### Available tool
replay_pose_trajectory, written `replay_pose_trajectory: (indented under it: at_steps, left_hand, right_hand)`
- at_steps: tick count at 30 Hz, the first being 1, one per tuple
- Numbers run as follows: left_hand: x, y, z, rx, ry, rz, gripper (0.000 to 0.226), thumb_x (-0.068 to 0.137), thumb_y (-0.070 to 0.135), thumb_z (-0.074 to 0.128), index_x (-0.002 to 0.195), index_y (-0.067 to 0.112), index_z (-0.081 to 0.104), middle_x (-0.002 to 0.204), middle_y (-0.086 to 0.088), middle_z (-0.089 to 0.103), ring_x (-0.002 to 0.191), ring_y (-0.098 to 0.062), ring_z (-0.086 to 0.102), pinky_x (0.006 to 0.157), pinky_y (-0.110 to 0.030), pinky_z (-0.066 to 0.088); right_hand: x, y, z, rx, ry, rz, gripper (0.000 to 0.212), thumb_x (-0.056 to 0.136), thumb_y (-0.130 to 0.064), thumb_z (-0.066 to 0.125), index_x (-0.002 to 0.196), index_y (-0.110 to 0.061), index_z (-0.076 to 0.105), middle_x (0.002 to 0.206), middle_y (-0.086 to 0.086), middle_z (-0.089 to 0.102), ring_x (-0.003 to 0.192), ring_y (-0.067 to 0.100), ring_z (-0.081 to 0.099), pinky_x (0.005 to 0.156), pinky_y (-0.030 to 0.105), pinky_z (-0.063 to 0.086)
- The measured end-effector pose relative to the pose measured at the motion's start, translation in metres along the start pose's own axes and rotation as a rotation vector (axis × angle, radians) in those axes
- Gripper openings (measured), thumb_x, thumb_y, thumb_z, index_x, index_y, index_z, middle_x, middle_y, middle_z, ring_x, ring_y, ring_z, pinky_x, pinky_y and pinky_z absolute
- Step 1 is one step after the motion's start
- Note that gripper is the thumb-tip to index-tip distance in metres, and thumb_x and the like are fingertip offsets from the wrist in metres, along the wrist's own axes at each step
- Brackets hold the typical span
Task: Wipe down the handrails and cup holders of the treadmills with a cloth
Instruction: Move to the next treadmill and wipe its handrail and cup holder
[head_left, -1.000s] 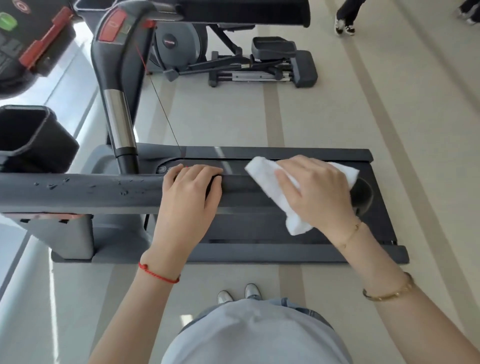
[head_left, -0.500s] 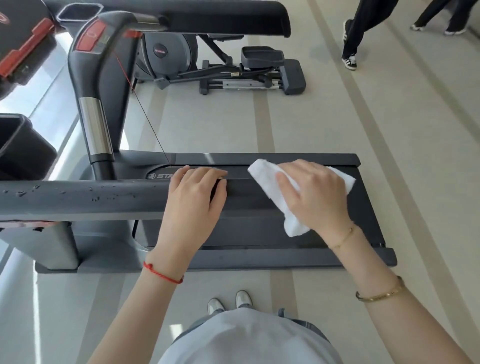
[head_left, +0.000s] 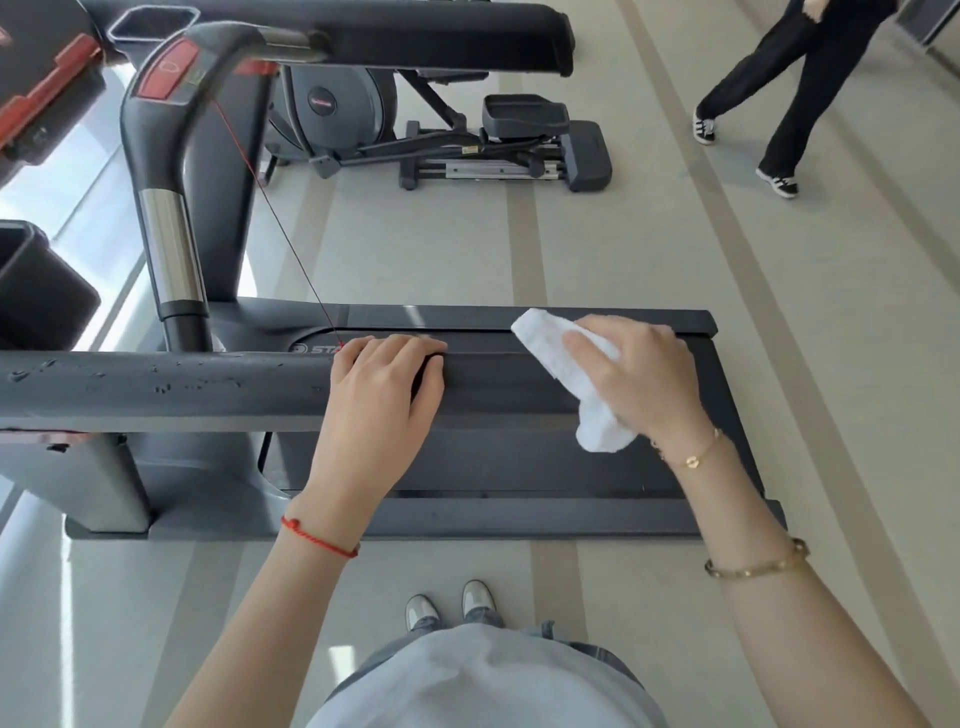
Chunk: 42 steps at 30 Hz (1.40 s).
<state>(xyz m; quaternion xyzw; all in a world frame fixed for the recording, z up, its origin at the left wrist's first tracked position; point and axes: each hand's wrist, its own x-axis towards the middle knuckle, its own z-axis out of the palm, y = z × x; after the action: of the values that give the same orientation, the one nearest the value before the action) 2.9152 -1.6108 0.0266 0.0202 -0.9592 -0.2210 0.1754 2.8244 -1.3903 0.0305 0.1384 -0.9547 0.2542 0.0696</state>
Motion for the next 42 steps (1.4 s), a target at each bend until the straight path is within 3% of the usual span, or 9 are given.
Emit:
replay_pose_trajectory:
  at_steps: [2,6,8,11,13,19,27,35,42]
  left_hand:
    - [0.000,0.001,0.000,0.001,0.000,-0.002,0.020,0.100,0.016,0.051,0.109,0.013,0.069,0.104,0.002,0.070,0.095,-0.023,0.061,0.108,-0.039,0.035]
    - [0.000,0.001,0.001,0.005,0.000,-0.006,0.020,0.100,0.016,0.052,0.109,0.014,0.069,0.104,0.002,0.070,0.095,-0.022,0.061,0.108,-0.041,0.034]
    - [0.000,0.001,0.001,0.003,0.001,-0.009,0.020,0.100,0.016,0.052,0.109,0.014,0.069,0.104,0.002,0.070,0.094,-0.022,0.061,0.109,-0.039,0.034]
    - [0.000,0.002,0.000,-0.008,-0.001,-0.011,0.019,0.100,0.016,0.052,0.109,0.013,0.069,0.102,0.002,0.070,0.094,-0.023,0.061,0.109,-0.039,0.034]
    - [0.001,0.001,0.000,-0.014,-0.003,-0.008,0.019,0.100,0.016,0.053,0.108,0.013,0.070,0.102,0.002,0.070,0.094,-0.023,0.062,0.109,-0.039,0.034]
    - [0.001,-0.010,-0.007,-0.019,0.016,-0.009,0.021,0.099,0.018,0.054,0.115,0.013,0.068,0.113,0.000,0.069,0.108,-0.022,0.059,0.110,-0.036,0.033]
    - [-0.012,-0.078,-0.049,0.024,0.120,-0.079,0.021,0.097,0.015,0.056,0.115,0.014,0.067,0.114,0.000,0.069,0.110,-0.023,0.059,0.109,-0.041,0.035]
    - [-0.032,-0.191,-0.117,0.054,0.176,-0.140,0.021,0.098,0.015,0.055,0.115,0.015,0.067,0.111,0.001,0.068,0.112,-0.024,0.059,0.109,-0.046,0.034]
    - [-0.039,-0.283,-0.171,0.070,0.172,-0.118,0.024,0.098,0.017,0.051,0.116,0.016,0.067,0.112,0.002,0.068,0.111,-0.022,0.059,0.105,-0.048,0.039]
  right_hand:
    - [-0.013,0.000,0.002,-0.055,0.104,-0.105,0.033,0.090,-0.042,0.041,0.086,-0.023,0.068,0.078,-0.006,0.063,0.072,0.022,0.059,0.058,0.031,0.042]
    - [-0.043,0.003,0.013,-0.045,0.257,-0.370,0.026,0.096,-0.028,0.054,0.117,-0.020,0.069,0.118,-0.002,0.065,0.102,0.021,0.060,0.091,0.035,0.047]
    - [-0.030,0.004,0.006,-0.045,0.210,-0.319,0.028,0.095,-0.036,0.051,0.108,-0.023,0.071,0.107,-0.004,0.069,0.091,0.021,0.063,0.080,0.035,0.050]
    - [0.004,0.005,-0.005,-0.006,-0.050,-0.041,0.043,0.084,-0.052,0.039,0.084,-0.018,0.067,0.073,0.000,0.065,0.073,0.027,0.060,0.061,0.034,0.045]
    - [0.012,0.006,-0.005,-0.041,-0.117,-0.028,0.045,0.083,-0.052,0.037,0.080,-0.015,0.064,0.065,0.002,0.061,0.069,0.029,0.057,0.056,0.030,0.039]
    - [-0.006,-0.030,0.016,-0.234,0.040,-0.451,0.035,0.096,-0.039,0.038,0.106,-0.025,0.068,0.092,-0.005,0.068,0.071,0.021,0.063,0.056,0.030,0.044]
    - [0.000,-0.106,0.060,-0.209,-0.014,-0.493,0.034,0.099,-0.042,0.036,0.112,-0.029,0.065,0.098,-0.010,0.068,0.076,0.016,0.063,0.058,0.031,0.046]
    - [0.003,-0.208,0.119,-0.168,0.049,-0.554,0.032,0.099,-0.039,0.039,0.110,-0.028,0.066,0.096,-0.012,0.068,0.073,0.013,0.062,0.057,0.023,0.038]
    - [-0.002,-0.320,0.178,-0.124,0.043,-0.540,0.031,0.099,-0.035,0.042,0.115,-0.023,0.066,0.106,-0.008,0.068,0.086,0.017,0.064,0.068,0.028,0.049]
